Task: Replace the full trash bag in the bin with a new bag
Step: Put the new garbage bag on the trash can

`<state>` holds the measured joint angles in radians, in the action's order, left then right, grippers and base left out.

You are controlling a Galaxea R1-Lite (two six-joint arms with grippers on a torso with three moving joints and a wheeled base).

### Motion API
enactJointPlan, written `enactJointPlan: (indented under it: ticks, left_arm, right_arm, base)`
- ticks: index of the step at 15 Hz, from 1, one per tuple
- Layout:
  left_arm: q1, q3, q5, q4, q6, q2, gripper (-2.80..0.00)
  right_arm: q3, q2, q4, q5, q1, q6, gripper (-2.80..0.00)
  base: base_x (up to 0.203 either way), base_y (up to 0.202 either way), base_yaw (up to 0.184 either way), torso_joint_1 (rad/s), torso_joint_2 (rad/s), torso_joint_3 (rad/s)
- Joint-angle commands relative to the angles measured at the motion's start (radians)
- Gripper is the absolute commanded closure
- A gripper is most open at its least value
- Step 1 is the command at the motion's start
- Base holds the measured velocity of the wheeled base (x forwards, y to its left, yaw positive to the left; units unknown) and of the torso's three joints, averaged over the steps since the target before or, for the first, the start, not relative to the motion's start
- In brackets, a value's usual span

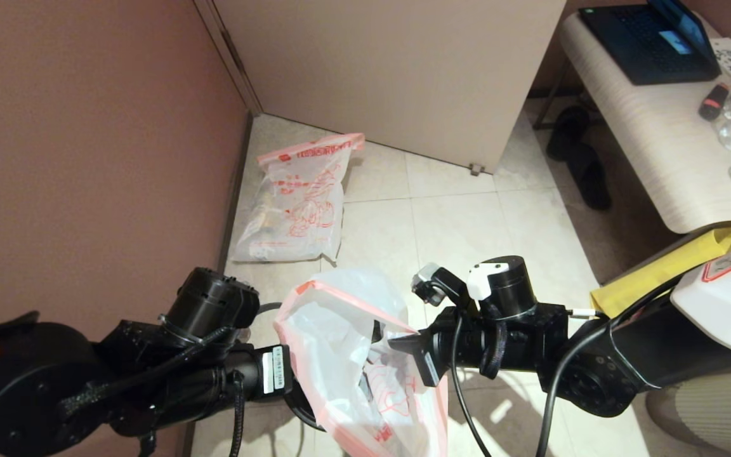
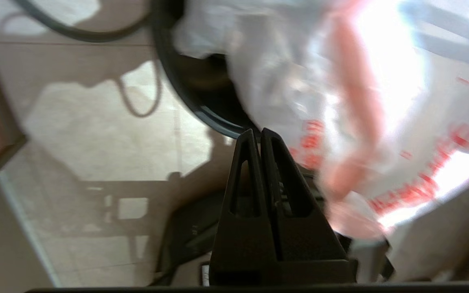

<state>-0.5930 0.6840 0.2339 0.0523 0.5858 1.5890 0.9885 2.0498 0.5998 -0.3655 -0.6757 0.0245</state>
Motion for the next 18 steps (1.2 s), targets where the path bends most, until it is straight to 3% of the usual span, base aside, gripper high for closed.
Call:
enactJointPlan:
  ticks: [1, 3, 4, 11, 14, 18]
  left_arm:
    - [-0.041, 0.015, -0.001, 0.0, 0.016, -0.021, 0.0]
    - [-0.083, 0.013, -0.001, -0.004, 0.024, -0.052, 0.0]
    - [-0.095, 0.011, 0.0, -0.011, 0.048, -0.059, -2.8]
    - [-0.171, -0.038, 0.0, -0.02, 0.081, -0.13, -2.8]
    - [-0.177, -0.03, 0.001, 0.006, 0.081, 0.004, -2.8]
    - [-0.164, -0.028, 0.006, 0.19, 0.049, 0.193, -2.8]
  right_arm:
    - [0.001, 0.001, 0.005, -0.001, -0.002, -0.001, 0.0]
    - [0.007, 0.001, 0.005, -0.001, 0.001, -0.003, 0.0]
    - [0.008, 0.001, 0.005, -0.001, 0.006, -0.003, 0.0]
    - [0.016, 0.001, 0.006, -0.001, 0.022, -0.032, 0.0]
    - [0.016, -0.007, 0.007, -0.001, 0.02, -0.037, 0.0]
    - [0.015, -0.032, 0.006, -0.003, 0.022, -0.049, 0.0]
  base:
    - [0.0, 0.0, 0.0, 0.0, 0.0, 0.0]
    - [0.0, 0.0, 0.0, 0.0, 0.0, 0.0]
    - [0.0, 0.0, 0.0, 0.0, 0.0, 0.0]
    - [0.0, 0.0, 0.0, 0.0, 0.0, 0.0]
    - [0.0, 0.0, 0.0, 0.0, 0.0, 0.0]
    - [0.0, 0.0, 0.0, 0.0, 0.0, 0.0]
